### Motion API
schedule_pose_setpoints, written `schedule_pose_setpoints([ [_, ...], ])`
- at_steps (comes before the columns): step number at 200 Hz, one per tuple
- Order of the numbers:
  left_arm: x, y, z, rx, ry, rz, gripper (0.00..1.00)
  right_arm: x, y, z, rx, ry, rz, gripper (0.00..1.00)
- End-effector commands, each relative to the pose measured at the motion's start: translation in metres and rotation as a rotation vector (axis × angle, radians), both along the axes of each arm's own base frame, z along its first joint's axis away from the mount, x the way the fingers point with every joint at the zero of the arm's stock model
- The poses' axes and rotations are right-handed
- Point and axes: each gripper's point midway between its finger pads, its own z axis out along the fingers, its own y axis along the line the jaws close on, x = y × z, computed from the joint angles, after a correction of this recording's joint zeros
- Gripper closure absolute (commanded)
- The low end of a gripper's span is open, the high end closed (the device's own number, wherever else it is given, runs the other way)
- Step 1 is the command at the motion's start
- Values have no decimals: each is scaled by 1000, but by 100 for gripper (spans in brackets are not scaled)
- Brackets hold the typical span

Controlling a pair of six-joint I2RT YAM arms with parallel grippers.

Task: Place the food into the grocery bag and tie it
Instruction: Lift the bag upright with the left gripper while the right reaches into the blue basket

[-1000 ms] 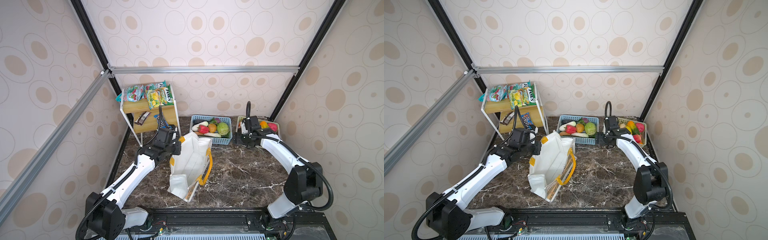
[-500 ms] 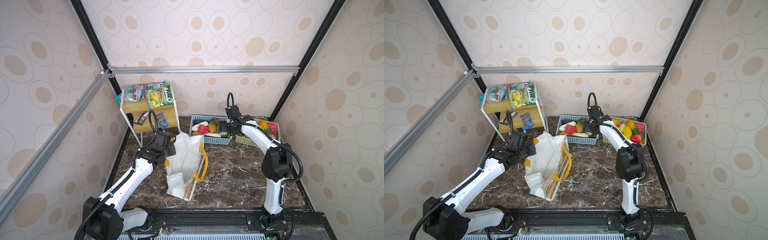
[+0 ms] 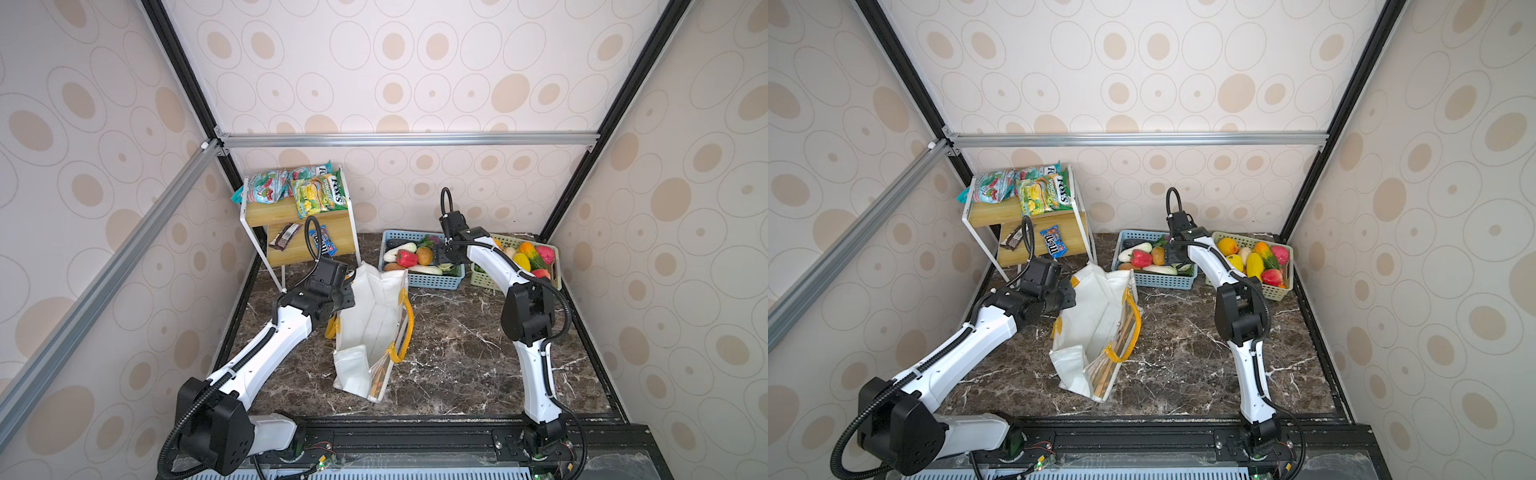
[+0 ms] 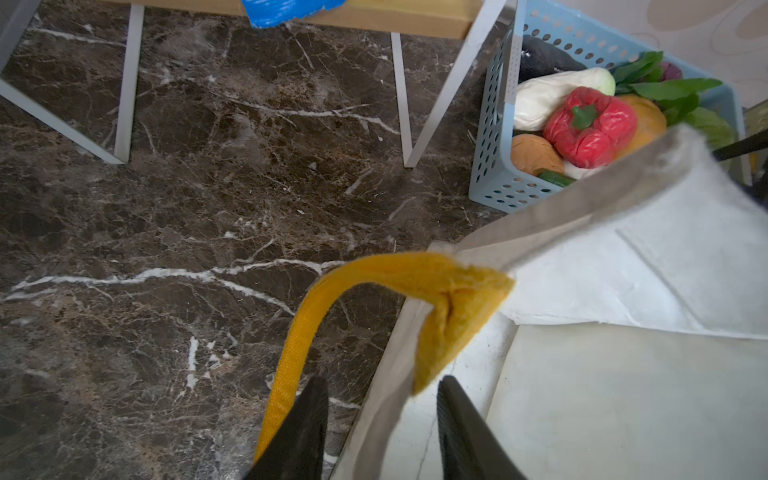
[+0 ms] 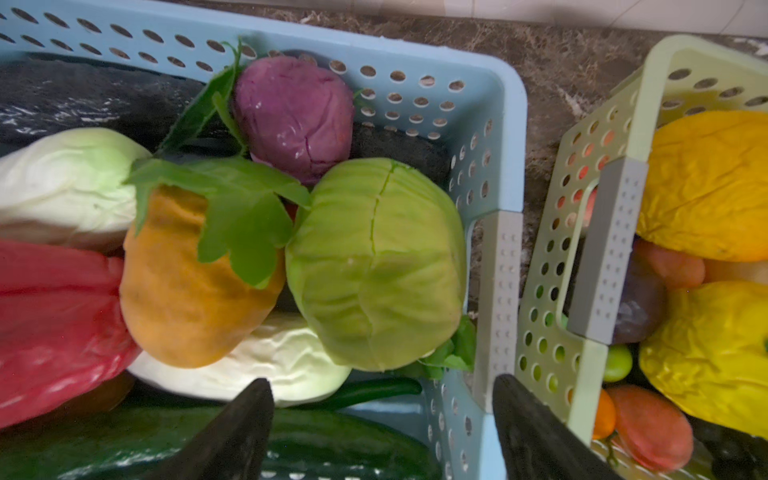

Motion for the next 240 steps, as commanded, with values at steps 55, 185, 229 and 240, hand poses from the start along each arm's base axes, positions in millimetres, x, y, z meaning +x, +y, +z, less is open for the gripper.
schedule_pose_setpoints([
  [55,4,-1,10,24,18,-33,45,12,1,-6,-112,-21,103,20],
  [185,2,-5,15,16,23,-63,26,34,12,-43,-112,-13,128,17],
  [229,2,-5,16,16,20,-62,26,32,15,-57,-92,10,125,14],
  [240,2,-4,17,18,19,-61,26,32,15,-60,-92,18,125,13],
])
